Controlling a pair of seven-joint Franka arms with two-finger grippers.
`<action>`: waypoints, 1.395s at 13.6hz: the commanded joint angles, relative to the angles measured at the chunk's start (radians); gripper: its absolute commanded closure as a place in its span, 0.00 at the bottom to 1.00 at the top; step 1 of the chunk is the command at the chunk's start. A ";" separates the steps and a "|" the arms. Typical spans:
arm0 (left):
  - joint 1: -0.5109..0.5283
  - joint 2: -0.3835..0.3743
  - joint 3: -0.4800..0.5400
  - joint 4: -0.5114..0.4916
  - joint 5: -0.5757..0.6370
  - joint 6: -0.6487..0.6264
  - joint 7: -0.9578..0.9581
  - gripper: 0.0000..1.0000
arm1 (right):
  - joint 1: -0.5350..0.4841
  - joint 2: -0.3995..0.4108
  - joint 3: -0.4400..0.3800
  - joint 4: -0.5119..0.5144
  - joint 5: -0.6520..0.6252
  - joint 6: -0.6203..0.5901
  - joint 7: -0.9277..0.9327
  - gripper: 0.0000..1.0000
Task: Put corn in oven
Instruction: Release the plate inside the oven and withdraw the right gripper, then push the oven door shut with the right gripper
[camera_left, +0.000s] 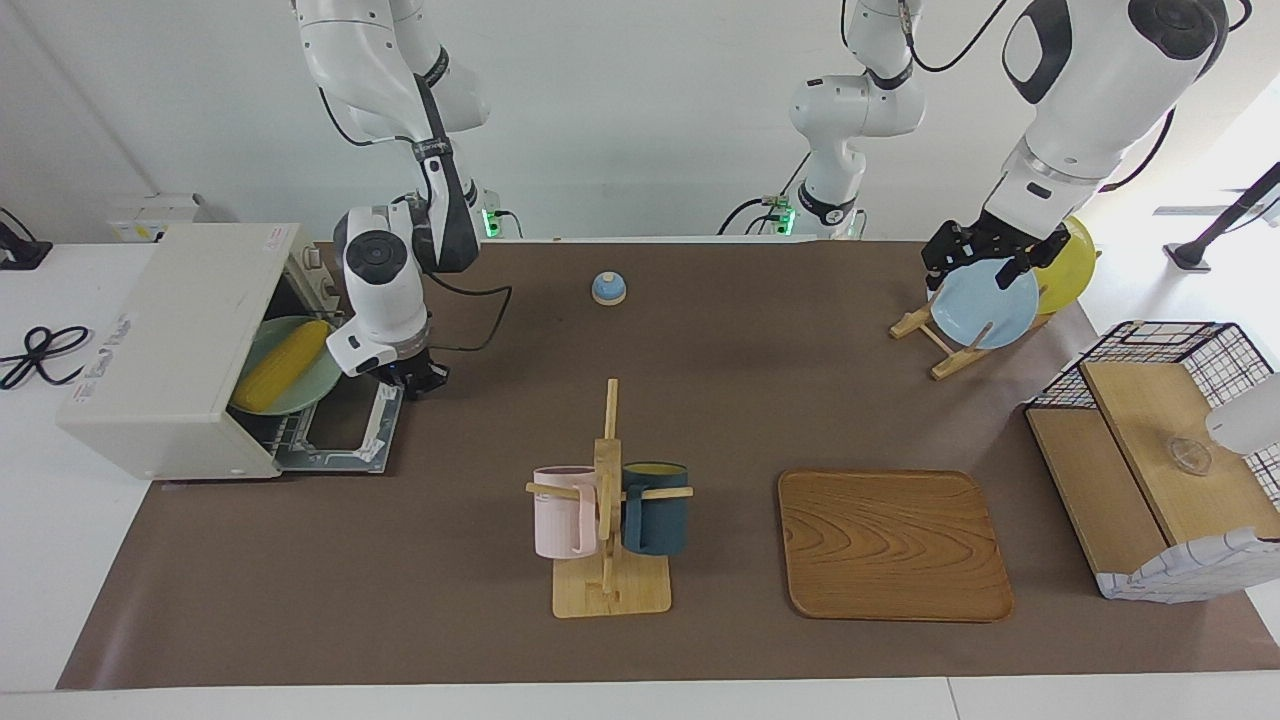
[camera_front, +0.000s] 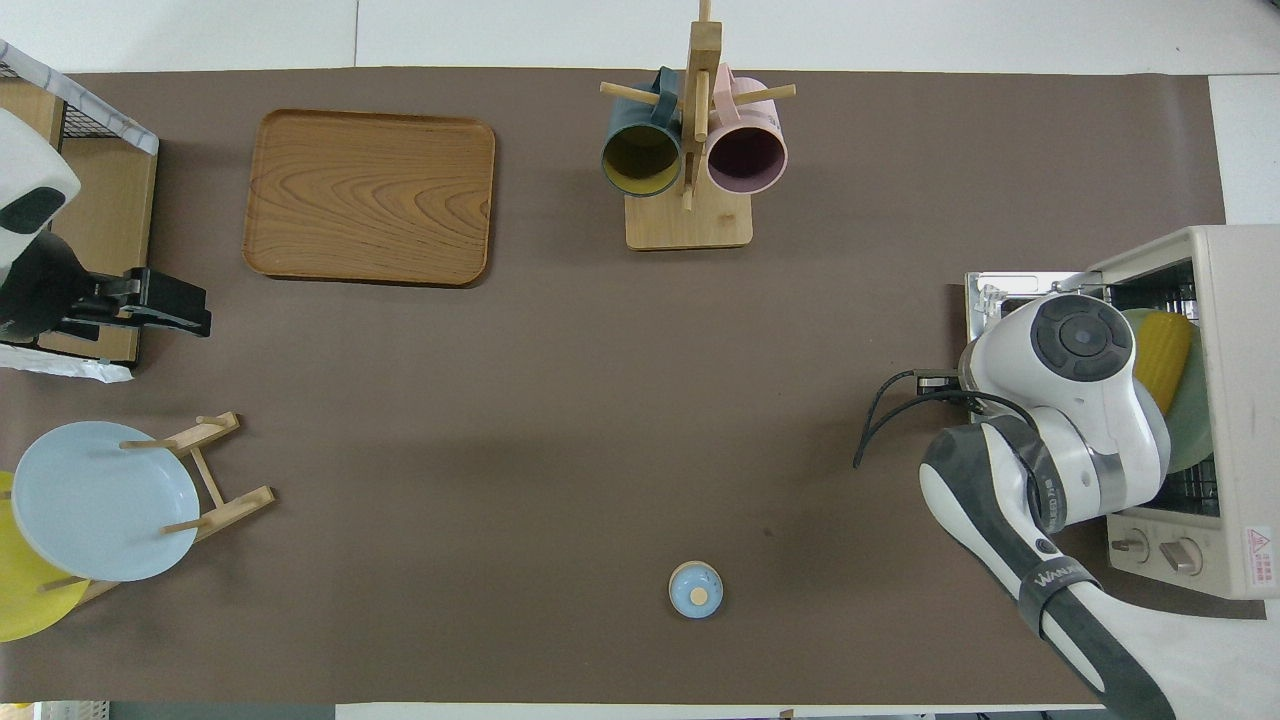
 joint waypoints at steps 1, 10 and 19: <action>0.012 -0.001 -0.007 0.010 -0.009 -0.007 0.008 0.00 | -0.014 -0.004 0.003 0.058 -0.116 -0.093 -0.016 1.00; 0.012 -0.001 -0.008 0.010 -0.009 -0.007 0.008 0.00 | -0.095 -0.101 -0.004 0.271 -0.189 -0.412 -0.353 1.00; 0.012 -0.001 -0.007 0.010 -0.009 -0.007 0.009 0.00 | -0.154 -0.140 0.010 0.490 0.035 -0.622 -0.547 1.00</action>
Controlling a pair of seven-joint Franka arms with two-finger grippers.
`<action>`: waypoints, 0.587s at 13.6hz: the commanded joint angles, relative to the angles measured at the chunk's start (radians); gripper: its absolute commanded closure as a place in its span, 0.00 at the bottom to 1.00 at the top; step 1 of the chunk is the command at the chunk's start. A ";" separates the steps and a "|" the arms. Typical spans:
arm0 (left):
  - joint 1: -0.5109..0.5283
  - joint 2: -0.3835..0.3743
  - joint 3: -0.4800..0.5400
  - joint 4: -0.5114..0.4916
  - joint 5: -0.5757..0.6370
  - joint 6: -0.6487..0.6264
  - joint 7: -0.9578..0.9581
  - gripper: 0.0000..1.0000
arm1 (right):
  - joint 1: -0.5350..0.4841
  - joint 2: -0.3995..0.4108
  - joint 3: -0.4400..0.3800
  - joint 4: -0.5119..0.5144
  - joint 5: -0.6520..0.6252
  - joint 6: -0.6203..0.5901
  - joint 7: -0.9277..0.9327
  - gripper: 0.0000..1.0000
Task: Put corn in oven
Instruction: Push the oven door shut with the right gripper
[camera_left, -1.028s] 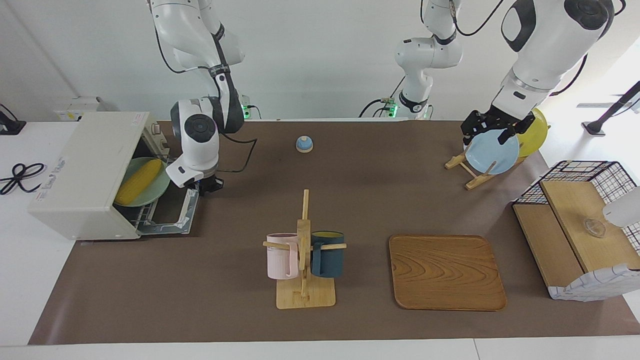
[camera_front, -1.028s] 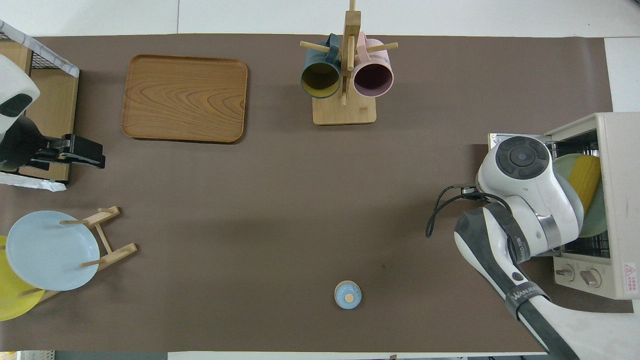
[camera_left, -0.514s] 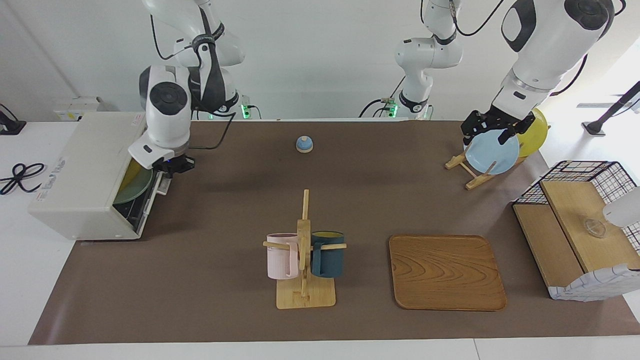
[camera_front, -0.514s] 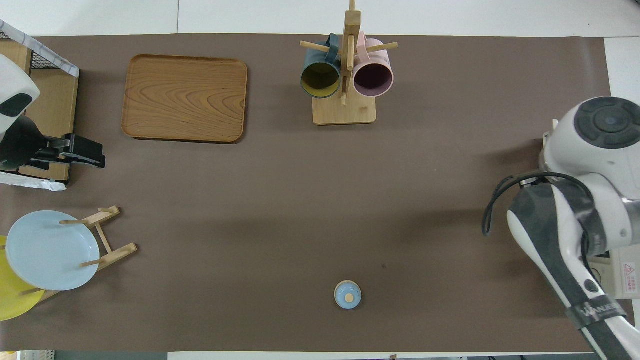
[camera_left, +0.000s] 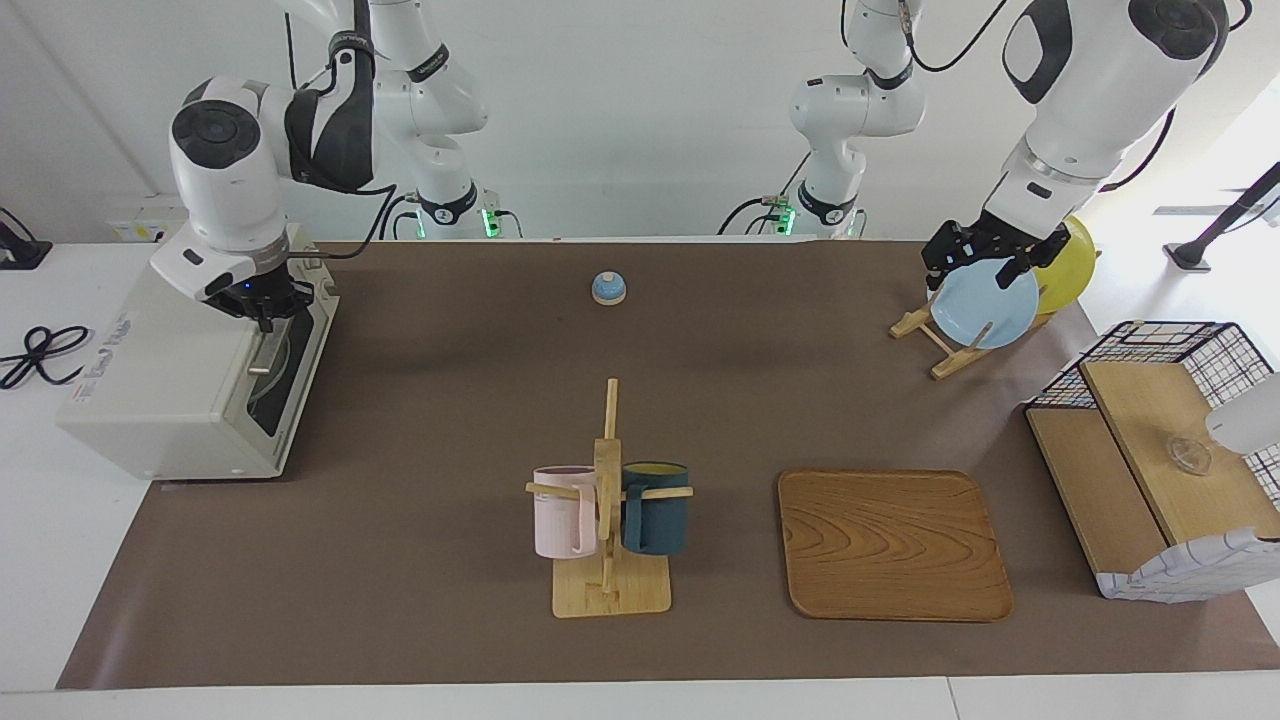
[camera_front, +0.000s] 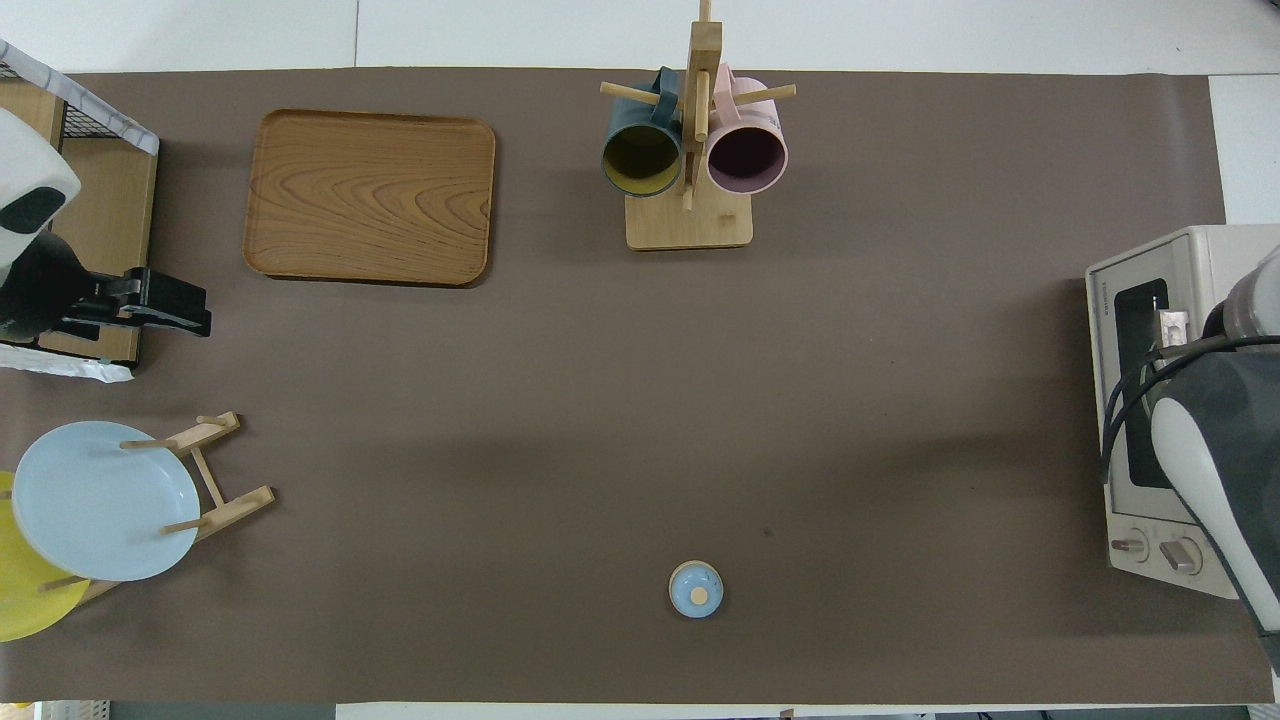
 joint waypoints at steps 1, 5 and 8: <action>0.012 -0.001 -0.008 0.010 -0.009 -0.007 0.009 0.00 | 0.003 0.066 0.030 0.235 0.121 -0.184 -0.021 1.00; 0.012 -0.001 -0.007 0.010 -0.009 -0.007 0.008 0.00 | 0.001 0.099 0.050 0.398 0.242 -0.318 -0.007 0.92; 0.012 -0.001 -0.008 0.010 -0.009 -0.007 0.009 0.00 | 0.000 0.100 0.052 0.429 0.273 -0.385 0.021 0.76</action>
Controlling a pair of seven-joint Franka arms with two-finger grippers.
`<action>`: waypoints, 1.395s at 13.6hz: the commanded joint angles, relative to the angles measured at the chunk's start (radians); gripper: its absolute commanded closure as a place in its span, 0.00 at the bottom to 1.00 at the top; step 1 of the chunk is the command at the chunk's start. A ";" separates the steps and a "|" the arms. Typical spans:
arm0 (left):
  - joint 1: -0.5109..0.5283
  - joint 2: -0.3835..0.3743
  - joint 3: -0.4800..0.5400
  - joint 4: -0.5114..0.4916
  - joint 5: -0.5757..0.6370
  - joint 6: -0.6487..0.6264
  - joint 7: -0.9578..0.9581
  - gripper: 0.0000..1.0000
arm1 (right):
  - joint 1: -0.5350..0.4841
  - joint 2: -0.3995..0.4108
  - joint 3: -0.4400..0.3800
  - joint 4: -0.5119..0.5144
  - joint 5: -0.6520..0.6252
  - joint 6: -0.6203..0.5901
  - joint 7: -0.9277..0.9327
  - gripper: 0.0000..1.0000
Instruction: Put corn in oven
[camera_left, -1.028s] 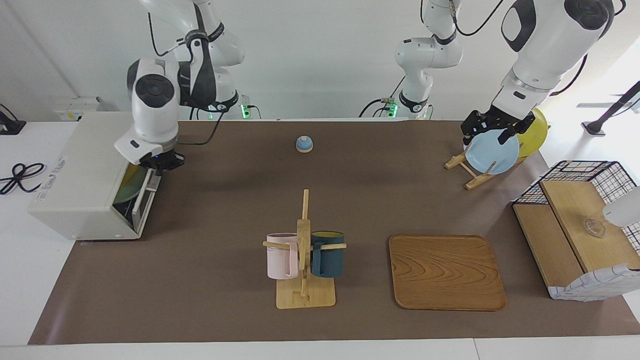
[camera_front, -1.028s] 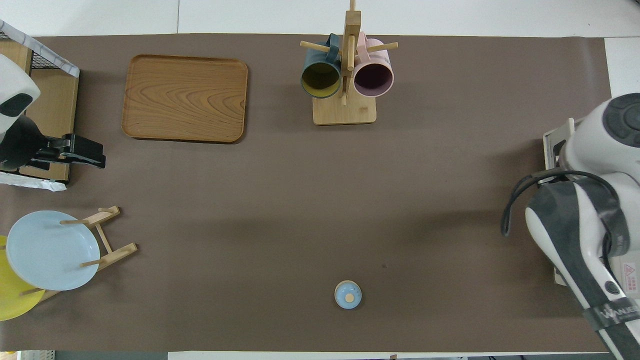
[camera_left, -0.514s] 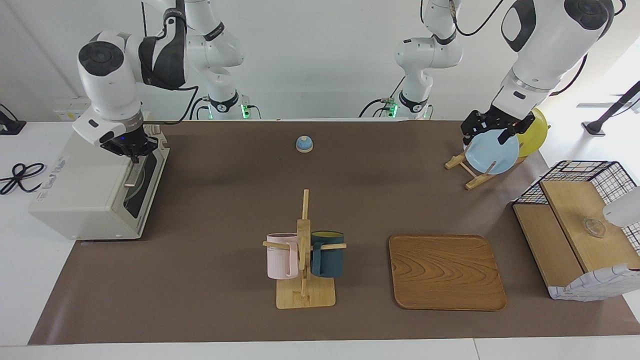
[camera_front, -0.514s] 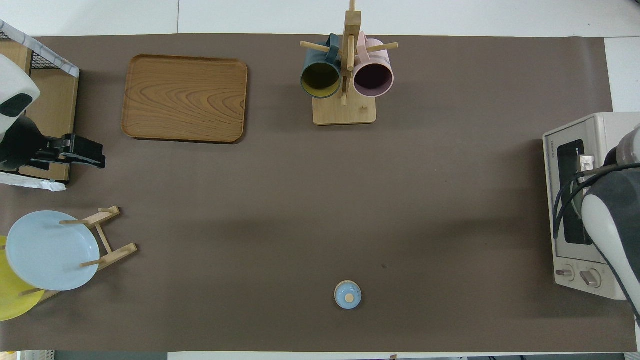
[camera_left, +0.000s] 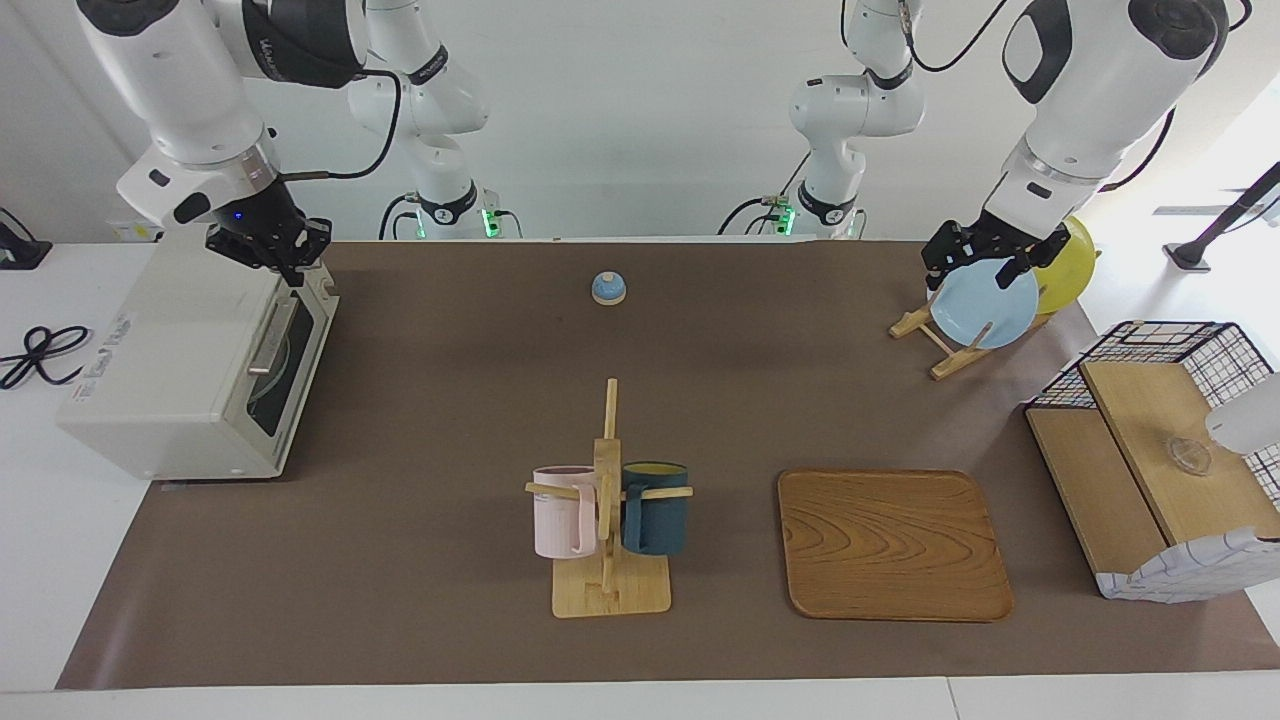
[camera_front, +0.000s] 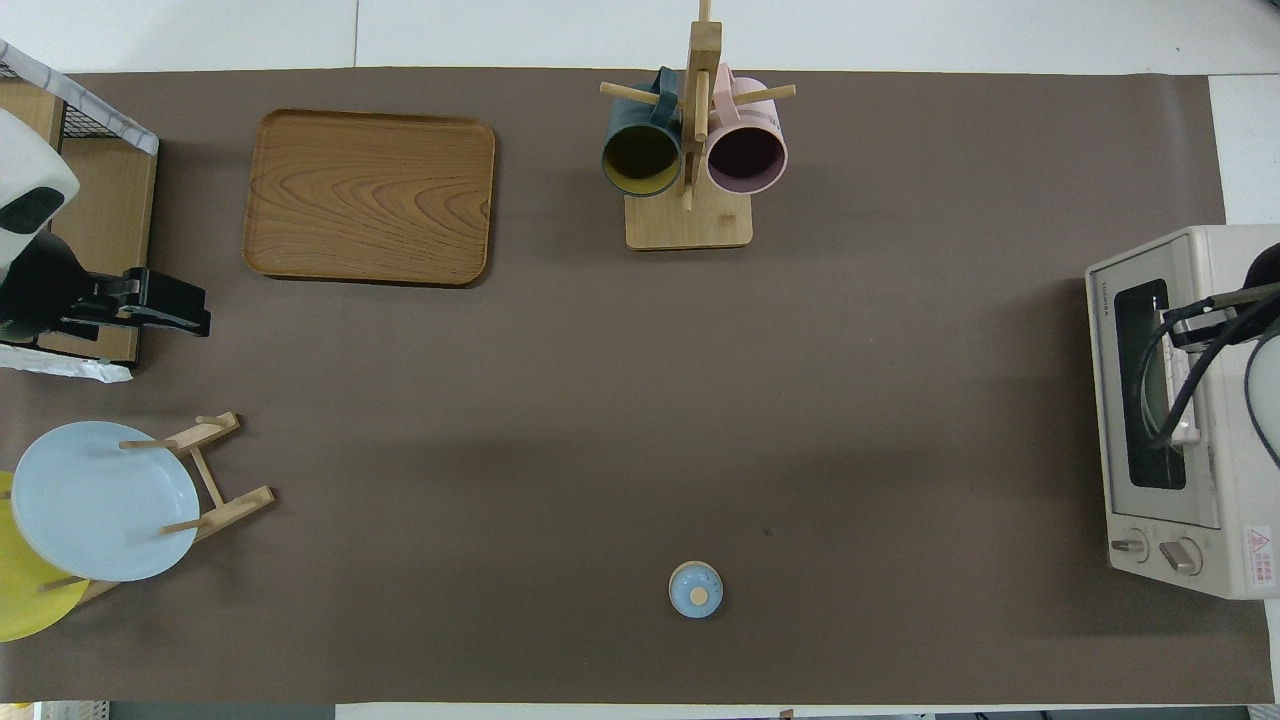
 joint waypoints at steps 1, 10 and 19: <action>0.012 -0.001 -0.008 0.010 -0.009 -0.007 0.008 0.00 | -0.011 0.026 0.002 0.046 0.030 -0.041 0.013 0.74; 0.012 -0.001 -0.008 0.010 -0.009 -0.007 0.009 0.00 | -0.010 0.024 0.018 0.050 0.035 -0.051 0.016 0.00; 0.012 -0.001 -0.006 0.010 -0.009 -0.007 0.008 0.00 | 0.047 0.034 0.004 0.092 0.030 -0.048 0.031 0.00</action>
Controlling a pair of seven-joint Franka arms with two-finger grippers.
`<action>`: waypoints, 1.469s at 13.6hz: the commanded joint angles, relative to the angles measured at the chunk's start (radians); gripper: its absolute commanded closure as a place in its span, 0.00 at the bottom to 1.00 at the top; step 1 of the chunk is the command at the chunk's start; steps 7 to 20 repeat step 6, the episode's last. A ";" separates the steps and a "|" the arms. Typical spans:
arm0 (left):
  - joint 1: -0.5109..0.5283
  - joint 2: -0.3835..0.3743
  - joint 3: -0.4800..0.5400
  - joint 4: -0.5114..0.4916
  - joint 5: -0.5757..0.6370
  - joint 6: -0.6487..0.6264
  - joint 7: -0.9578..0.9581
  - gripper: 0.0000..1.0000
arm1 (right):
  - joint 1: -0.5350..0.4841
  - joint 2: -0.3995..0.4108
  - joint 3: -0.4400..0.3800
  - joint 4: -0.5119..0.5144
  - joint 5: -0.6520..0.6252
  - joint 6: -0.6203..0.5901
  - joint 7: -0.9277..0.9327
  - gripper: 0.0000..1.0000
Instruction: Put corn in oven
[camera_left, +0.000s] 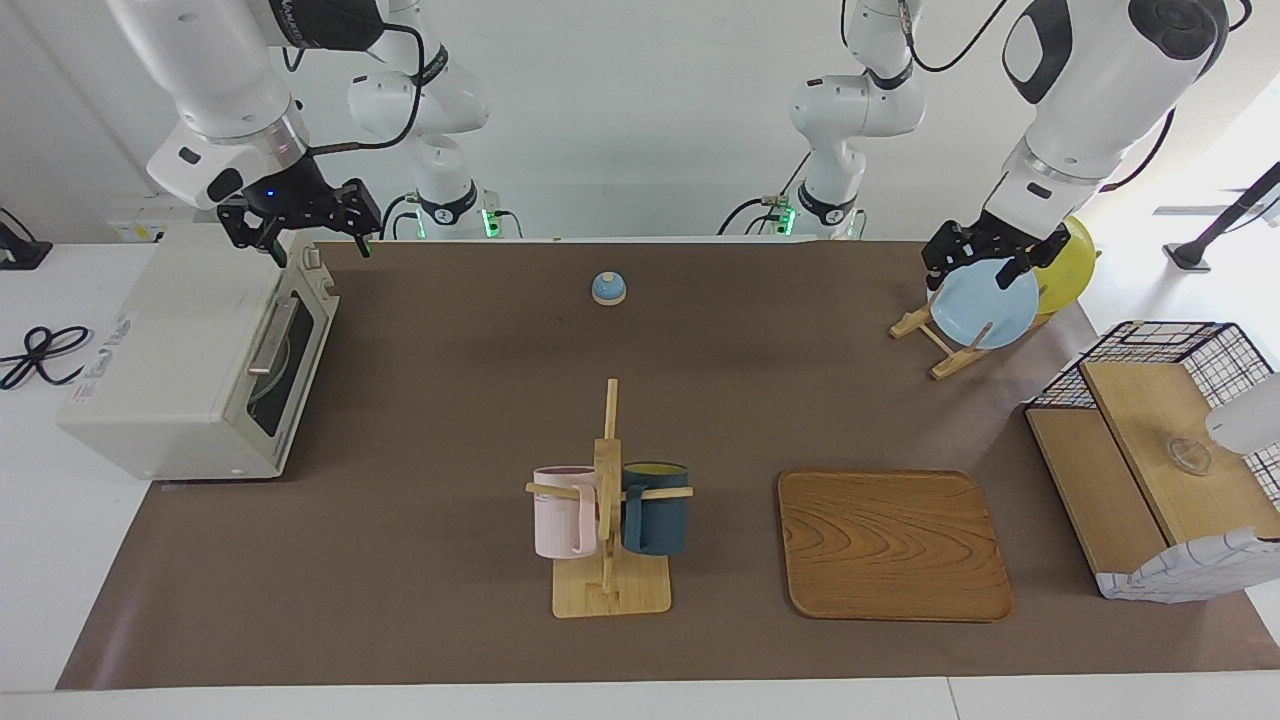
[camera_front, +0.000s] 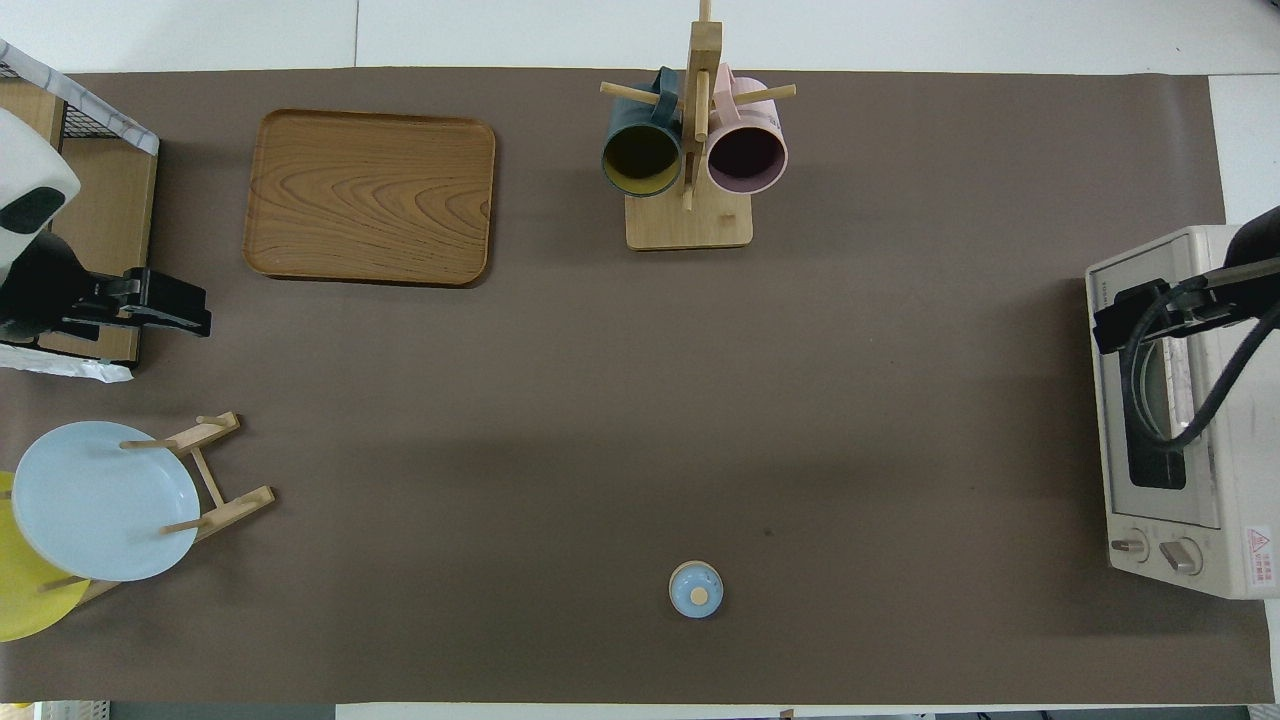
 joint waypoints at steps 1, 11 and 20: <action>0.011 -0.001 -0.006 0.010 -0.009 -0.007 0.008 0.00 | -0.004 0.014 -0.001 0.027 0.018 -0.013 0.035 0.00; 0.011 -0.001 -0.008 0.010 -0.009 -0.007 0.008 0.00 | -0.004 0.007 -0.024 0.004 0.015 0.020 0.056 0.00; 0.011 -0.001 -0.008 0.010 -0.009 -0.007 0.008 0.00 | -0.004 0.007 -0.024 0.004 0.015 0.020 0.056 0.00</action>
